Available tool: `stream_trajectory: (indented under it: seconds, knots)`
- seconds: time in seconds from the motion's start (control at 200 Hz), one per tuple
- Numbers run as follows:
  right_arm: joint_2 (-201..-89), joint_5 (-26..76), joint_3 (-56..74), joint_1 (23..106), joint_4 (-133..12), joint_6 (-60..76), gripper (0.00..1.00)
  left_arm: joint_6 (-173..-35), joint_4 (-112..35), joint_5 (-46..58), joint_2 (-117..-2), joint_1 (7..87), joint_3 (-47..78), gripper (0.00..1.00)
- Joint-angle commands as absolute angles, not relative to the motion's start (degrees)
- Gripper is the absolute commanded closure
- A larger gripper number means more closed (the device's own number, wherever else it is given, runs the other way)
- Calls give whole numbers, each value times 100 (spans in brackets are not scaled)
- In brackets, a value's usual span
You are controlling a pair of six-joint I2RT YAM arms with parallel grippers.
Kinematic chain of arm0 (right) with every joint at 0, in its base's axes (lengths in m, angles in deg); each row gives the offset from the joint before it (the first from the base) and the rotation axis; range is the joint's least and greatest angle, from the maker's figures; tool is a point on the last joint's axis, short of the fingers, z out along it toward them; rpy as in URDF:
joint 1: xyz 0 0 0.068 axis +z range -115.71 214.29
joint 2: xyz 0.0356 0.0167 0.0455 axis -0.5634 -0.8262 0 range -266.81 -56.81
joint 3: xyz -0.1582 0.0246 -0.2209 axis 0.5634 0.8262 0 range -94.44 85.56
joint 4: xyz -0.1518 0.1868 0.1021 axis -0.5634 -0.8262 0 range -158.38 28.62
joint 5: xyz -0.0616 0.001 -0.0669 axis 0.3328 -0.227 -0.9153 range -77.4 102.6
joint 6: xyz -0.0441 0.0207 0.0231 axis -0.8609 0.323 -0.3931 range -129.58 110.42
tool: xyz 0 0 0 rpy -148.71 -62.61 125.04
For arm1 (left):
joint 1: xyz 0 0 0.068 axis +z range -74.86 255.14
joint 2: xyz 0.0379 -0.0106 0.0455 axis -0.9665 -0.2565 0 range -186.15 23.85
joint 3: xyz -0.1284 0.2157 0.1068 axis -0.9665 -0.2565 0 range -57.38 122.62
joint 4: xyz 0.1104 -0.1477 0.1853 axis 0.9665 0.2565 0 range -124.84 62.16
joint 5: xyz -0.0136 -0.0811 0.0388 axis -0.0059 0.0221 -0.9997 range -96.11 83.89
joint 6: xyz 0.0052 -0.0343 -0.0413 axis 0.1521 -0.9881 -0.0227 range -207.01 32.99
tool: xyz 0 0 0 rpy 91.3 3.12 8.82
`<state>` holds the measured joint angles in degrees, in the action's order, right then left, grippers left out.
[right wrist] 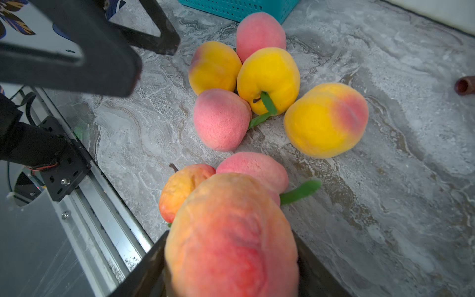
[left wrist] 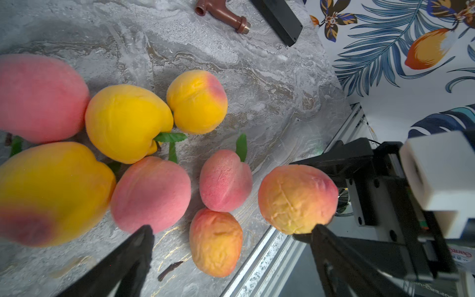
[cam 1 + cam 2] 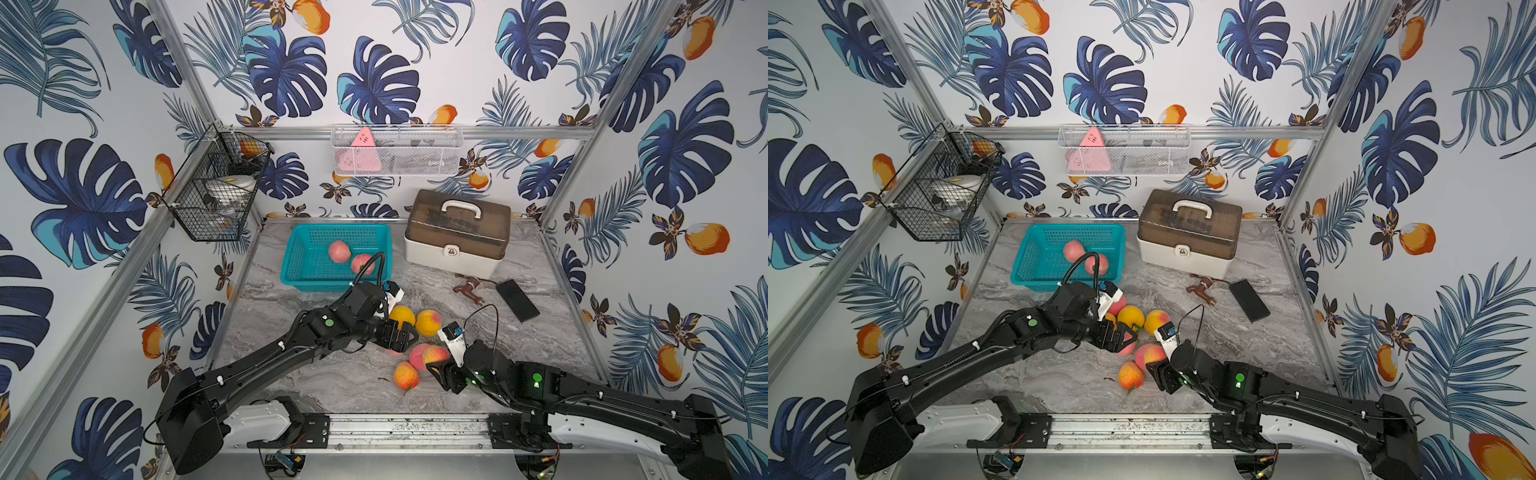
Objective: Put the peaches into the basket
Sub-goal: Pick up the peach from the center of the board, then place the peach in the basket.
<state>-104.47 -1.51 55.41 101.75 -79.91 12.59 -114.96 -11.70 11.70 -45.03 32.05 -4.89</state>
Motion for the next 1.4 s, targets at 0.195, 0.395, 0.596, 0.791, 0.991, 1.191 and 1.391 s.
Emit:
stream_trajectory:
  seconds: [0.195, 0.395, 0.596, 0.791, 0.991, 1.191, 1.391]
  knots:
    - [-11001, 4, 5130, 10180, -7180, 387, 35, -11557, -1529, 1736, -4653, 3202, -446, 1]
    - [-11113, 56, 4979, 10179, -6872, 13, 34, -11679, -1784, 2064, -4619, 3201, -482, 1]
    - [-11026, 77, 4990, 10171, -6669, -127, 34, -11777, -2032, 2456, -4688, 3204, -526, 1]
    - [-10934, -90, 4857, 10170, -6801, -281, 34, -11776, -2063, 2502, -4699, 3206, -561, 1]
    - [-11030, -130, 4705, 10161, -6805, -437, 34, -11760, -2080, 2593, -4743, 3164, -579, 1]
    - [-11197, -133, 4606, 10118, -6765, -475, 33, -11743, -2069, 2618, -4740, 3137, -580, 10]
    - [-11227, -141, 4610, 10023, -6756, -432, 33, -11680, -1963, 2606, -4793, 3133, -502, 30]
